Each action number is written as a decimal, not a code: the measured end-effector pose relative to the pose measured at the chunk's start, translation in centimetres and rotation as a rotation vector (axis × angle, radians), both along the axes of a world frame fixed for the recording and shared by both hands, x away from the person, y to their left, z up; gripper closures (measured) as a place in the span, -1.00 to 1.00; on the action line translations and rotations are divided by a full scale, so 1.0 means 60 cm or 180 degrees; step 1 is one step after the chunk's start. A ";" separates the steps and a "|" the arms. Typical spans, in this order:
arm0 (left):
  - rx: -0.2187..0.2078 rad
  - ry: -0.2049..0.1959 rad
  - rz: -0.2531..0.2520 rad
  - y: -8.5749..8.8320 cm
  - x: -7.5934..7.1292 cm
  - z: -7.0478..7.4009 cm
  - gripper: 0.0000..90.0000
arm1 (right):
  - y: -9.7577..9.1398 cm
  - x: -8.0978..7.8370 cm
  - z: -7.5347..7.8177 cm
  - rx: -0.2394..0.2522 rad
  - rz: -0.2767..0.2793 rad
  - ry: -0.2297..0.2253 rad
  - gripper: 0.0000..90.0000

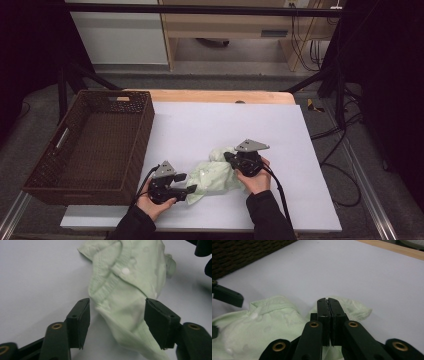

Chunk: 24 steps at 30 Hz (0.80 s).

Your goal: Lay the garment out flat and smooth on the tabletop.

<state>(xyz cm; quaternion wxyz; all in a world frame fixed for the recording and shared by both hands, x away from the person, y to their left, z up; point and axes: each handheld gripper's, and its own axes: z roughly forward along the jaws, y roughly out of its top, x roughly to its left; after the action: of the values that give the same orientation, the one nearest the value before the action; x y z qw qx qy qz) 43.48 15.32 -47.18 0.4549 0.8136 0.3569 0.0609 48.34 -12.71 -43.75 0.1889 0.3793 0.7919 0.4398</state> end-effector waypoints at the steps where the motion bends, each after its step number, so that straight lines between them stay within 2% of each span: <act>1: 0.0021 0.0051 0.0034 -0.002 0.000 -0.001 -0.18 | -0.001 0.002 -0.001 -0.0017 -0.0018 -0.0001 0.97; 4: 0.0082 0.0168 0.0096 -0.003 0.002 -0.005 -0.12 | -0.002 0.004 -0.004 -0.0012 -0.0032 0.0009 0.97; 9: 0.0139 0.0302 0.0128 -0.002 0.004 -0.009 0.36 | -0.005 0.007 -0.005 -0.0018 -0.0055 0.0039 0.94; 11: 0.0154 0.0286 0.0126 -0.003 0.003 -0.009 0.59 | -0.006 0.009 -0.007 -0.0047 -0.0071 0.0066 0.90; 14: 0.0183 0.0242 0.0110 -0.005 0.000 -0.010 0.80 | -0.009 0.010 -0.010 -0.0033 -0.0078 0.0070 0.80; 16: 0.0205 0.0212 0.0095 -0.006 -0.003 -0.009 0.88 | -0.014 0.004 -0.009 0.0018 -0.0089 0.0103 0.71; 20: 0.0179 0.0173 0.0113 -0.006 -0.006 -0.005 0.91 | -0.038 -0.023 -0.002 0.0050 -0.0076 0.0041 0.47; 24: 0.0118 0.0131 0.0151 -0.001 -0.006 0.000 0.91 | -0.060 -0.054 -0.001 0.0070 0.0026 0.0026 0.34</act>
<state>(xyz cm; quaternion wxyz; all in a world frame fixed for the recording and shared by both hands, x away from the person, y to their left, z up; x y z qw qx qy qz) 43.11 15.29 -47.17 0.4307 0.8143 0.3842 0.0616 45.08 -16.34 -43.81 0.1796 0.3799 0.7893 0.4478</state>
